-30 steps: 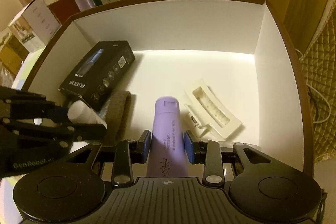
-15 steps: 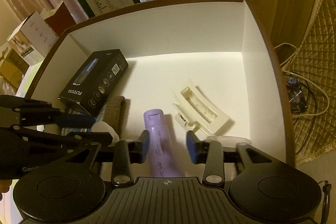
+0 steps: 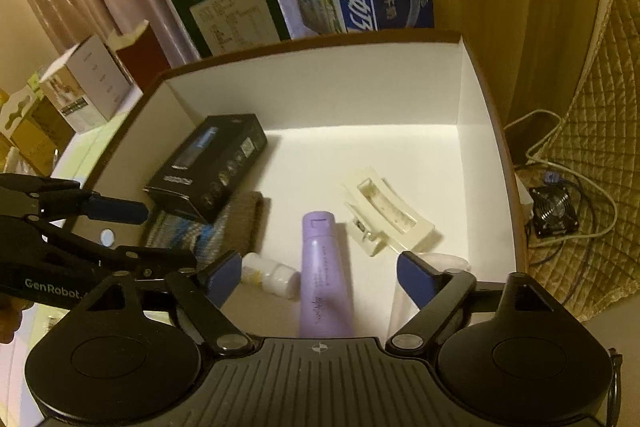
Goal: Organize objects
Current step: 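Open the left gripper to drop the bottle while the right gripper releases the tube, then withdraw both grippers from the brown box back over the table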
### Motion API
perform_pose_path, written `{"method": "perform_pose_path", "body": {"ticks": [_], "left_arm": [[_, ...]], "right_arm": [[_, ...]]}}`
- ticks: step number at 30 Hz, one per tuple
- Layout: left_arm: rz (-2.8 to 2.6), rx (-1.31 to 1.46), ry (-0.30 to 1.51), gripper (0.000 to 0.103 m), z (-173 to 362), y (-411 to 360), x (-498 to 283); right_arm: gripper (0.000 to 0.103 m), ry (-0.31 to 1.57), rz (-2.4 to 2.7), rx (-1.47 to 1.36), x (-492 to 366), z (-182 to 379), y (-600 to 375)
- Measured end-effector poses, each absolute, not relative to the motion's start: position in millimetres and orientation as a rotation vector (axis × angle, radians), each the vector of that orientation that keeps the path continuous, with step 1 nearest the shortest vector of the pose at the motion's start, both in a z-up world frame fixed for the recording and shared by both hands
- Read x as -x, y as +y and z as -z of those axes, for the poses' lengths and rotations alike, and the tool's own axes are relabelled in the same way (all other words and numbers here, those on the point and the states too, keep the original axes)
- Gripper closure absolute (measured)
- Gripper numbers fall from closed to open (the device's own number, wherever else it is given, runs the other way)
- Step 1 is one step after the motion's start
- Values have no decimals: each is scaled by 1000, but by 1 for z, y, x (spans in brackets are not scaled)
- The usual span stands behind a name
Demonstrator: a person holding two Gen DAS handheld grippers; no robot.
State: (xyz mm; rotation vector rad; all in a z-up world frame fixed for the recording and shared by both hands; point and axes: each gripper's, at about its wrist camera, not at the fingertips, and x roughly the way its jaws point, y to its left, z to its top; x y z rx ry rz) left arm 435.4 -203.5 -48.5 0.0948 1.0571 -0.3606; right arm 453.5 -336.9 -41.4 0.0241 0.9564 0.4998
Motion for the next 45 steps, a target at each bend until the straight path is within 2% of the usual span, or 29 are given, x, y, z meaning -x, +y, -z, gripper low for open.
{"method": "perform_pose_path", "body": {"ticks": [4,16,28,45], "left_arm": [[342,-83,1036,19,36,-197,-424],[270,-30,961,16,-1,-166,-378],[212,18,908,15,-23,-128,-317],[124,49,956,14,-8,-54,-239]], "right_arm": [[12,918,-492,-29,-441,29,-336],[2,812,-444,-52,-393,-2,-335],[2,784,-450,-96,-342,-18,-328],[2,847,-498,-72,-279,-6,-280]]}}
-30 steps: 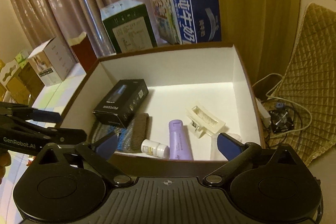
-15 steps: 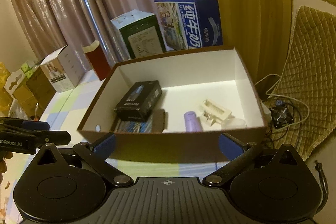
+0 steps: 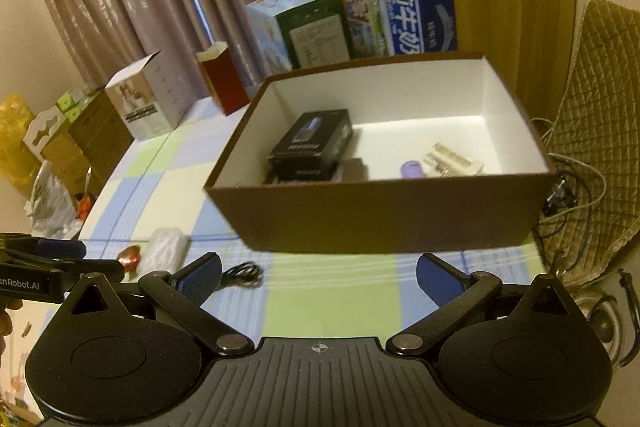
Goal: Organize objects
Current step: 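Withdraw both grippers from the brown box back over the table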
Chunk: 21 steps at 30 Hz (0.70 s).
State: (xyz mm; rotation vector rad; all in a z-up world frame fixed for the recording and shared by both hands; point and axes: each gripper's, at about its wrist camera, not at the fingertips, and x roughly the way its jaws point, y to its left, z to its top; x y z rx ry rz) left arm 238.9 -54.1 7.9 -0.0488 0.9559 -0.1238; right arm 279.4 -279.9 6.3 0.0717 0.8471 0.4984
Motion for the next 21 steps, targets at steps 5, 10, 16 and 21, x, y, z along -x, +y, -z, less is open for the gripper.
{"method": "perform_pose_path", "body": {"ticks": [5,10,16,21], "left_arm": [[91,63,962,14,-5,-30,-221],[65,75,975,13,-1,-10,-207],[32,87,990,13,6,11,-190],[1,99,1004,13,13,26,-180]], "right_arm": [[2,869,-515,-54,-266,-2,-261],[2,892,-544,-38,-255,5,-240],[2,921,-588,-11,-245,18,-213],[2,953,-621,3,-242,30,-193]]}}
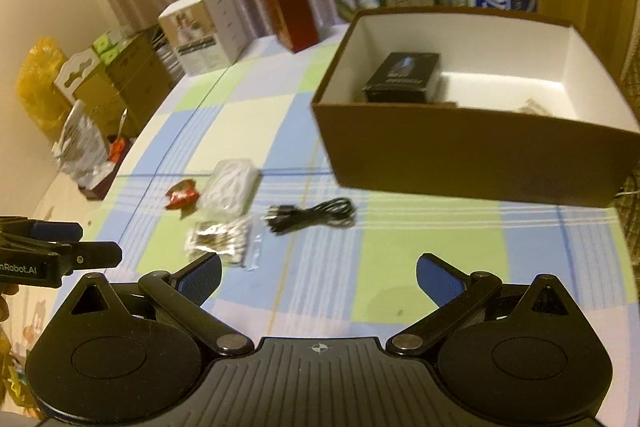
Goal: Organize objects
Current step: 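Withdraw both grippers from the brown box back over the table, then grasp the cotton swab bag with the left gripper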
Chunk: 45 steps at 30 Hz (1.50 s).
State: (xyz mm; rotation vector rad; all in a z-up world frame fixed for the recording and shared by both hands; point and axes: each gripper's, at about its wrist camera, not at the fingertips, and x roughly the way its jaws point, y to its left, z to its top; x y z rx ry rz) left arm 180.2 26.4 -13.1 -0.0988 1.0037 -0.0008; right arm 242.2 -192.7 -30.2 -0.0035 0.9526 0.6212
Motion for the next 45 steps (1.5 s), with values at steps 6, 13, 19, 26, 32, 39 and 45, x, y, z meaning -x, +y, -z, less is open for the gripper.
{"method": "perform_pose_path", "body": {"ticks": [6,13,19,26,32,39,45], "left_arm": [[-22,119,1025,13,23,36,-177],[-8,133,1035,13,36,35,-184],[50,102,1016,13,51,24,-195],[114,47,1025,13,70,14,-214],[261,-62,992,14,91,1,-230],[395,-247,970,15,113,-10,-250],[452,-305,1002,23,129,-8,-266]], "right_arm": [[2,980,-639,22,-240,45,-177],[2,1010,-624,32,-243,59,-175],[2,1029,-590,24,-249,65,-183],[2,1055,-528,1,-258,73,-200],[2,1077,-475,-24,-264,78,-213],[2,1095,-407,-55,-269,82,-228],[2,1117,-365,-75,-271,88,-237]]}}
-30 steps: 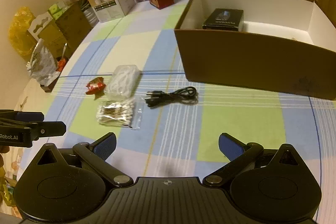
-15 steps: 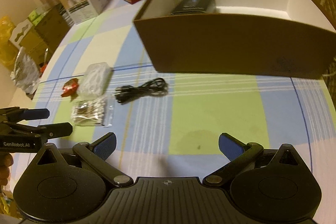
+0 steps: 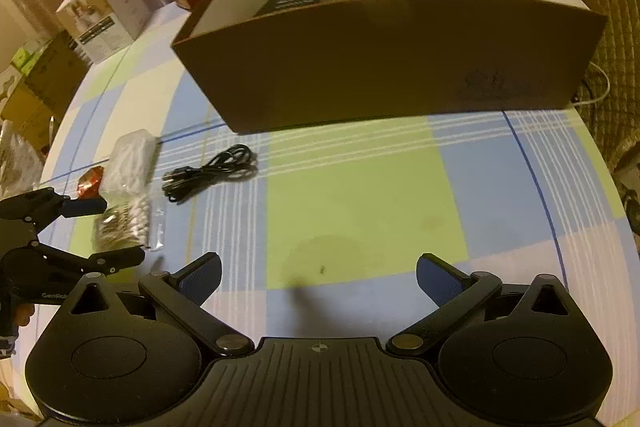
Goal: Organize objects
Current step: 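Grasp the cotton swab bag with the left gripper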
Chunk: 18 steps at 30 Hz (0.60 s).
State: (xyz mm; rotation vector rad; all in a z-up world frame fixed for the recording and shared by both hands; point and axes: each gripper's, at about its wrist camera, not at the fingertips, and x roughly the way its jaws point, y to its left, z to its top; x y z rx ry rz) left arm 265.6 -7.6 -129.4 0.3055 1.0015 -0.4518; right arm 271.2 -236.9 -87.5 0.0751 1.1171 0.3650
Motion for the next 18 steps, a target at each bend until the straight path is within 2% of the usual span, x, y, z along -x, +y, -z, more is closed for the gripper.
{"method": "perform_pose_path", "body": {"ticks": [2,4,9,18], "left_arm": [[455,-312,1015,34,132,-7,-268],[462,-279,1041,54,133,-5,-270],[428,-209,1071,76,127,-2,-260],[257,-26,1168,77,119,-1,-222]], "right_arm": [[2,1122,-360,-77,-272,89,-238],[2,1126,-360,-76,-272,89,-238],[2,1137,-366,-72,-274,91,-235],[2,1145,-389,-65,-273,93,-232]]}}
